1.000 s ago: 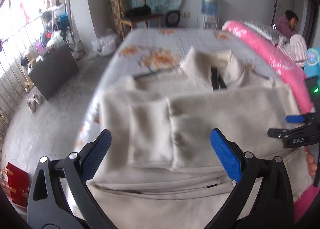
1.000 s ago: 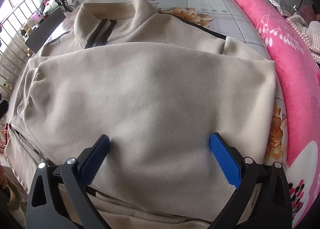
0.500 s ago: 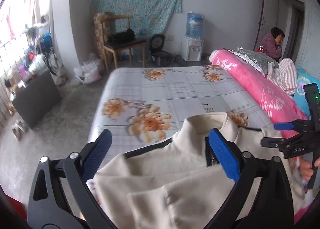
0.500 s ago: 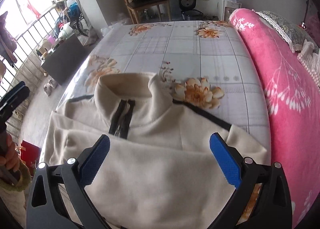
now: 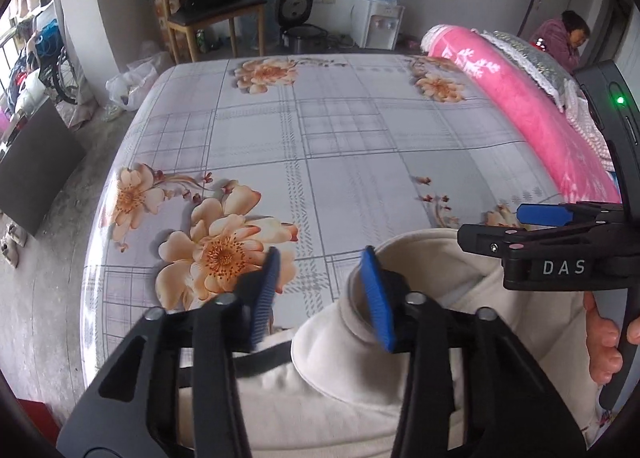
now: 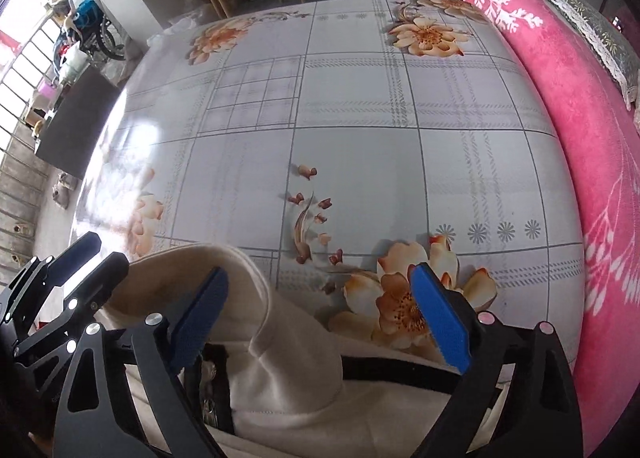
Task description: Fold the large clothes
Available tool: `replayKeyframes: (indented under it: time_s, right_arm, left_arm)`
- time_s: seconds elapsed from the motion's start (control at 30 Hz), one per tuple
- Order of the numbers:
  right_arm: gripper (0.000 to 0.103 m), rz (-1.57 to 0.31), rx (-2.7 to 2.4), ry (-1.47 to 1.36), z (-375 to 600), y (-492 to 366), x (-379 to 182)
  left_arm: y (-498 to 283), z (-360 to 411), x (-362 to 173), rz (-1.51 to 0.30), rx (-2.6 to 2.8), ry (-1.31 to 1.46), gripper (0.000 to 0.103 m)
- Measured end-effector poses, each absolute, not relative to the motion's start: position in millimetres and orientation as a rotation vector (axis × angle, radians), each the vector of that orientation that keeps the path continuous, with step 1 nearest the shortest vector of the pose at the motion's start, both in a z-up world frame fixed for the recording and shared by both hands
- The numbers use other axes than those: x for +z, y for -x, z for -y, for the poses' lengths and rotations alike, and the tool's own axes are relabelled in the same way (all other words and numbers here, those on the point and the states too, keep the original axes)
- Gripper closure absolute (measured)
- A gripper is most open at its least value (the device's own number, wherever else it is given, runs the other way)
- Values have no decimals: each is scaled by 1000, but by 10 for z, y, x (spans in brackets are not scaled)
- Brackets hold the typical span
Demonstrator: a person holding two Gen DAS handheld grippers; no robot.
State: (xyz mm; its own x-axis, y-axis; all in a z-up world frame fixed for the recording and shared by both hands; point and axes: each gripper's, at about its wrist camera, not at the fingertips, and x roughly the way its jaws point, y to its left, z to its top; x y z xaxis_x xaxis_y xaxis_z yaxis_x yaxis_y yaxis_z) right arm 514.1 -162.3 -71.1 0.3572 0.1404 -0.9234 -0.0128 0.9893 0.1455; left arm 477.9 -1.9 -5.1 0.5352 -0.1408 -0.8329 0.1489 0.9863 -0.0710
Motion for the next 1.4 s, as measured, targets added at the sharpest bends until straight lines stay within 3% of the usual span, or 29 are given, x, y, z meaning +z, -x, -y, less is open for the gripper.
replayKeyframes:
  time_s: [0.13,0.27,0.57,0.67,0.73,1.13,1.4]
  right_arm:
    - [28,-1254,89,-111,1639,-5196,-832]
    - [35,-1262,96,-84,1669,-5092,-805]
    - [61,-1218,117,120,1518,-4689,-541]
    - [77,-1210,143,162,1477,-4536,-498]
    - [93,-1188,162,190,1450,-4387,-451]
    - [97,-1041,318,255,1365,-3454,-106]
    - [97,-1037,291,328,1300,-3054,-677]
  left_arm:
    - [-4807,35,-156,-1017,-175,-29,88]
    - [-4731,43,-136,-1024,-189,-59,93]
    - [-4340,48,33,-1006,-249,-127,100]
    - [-4152,65,109,-980,-280,-157,102]
    - [-3997,75,182,-958,-303,-176,103]
    - [-3026,-64,540,-810,-401,-180,103]
    - [-2846,-61,-72,-919,-382,-183,103]
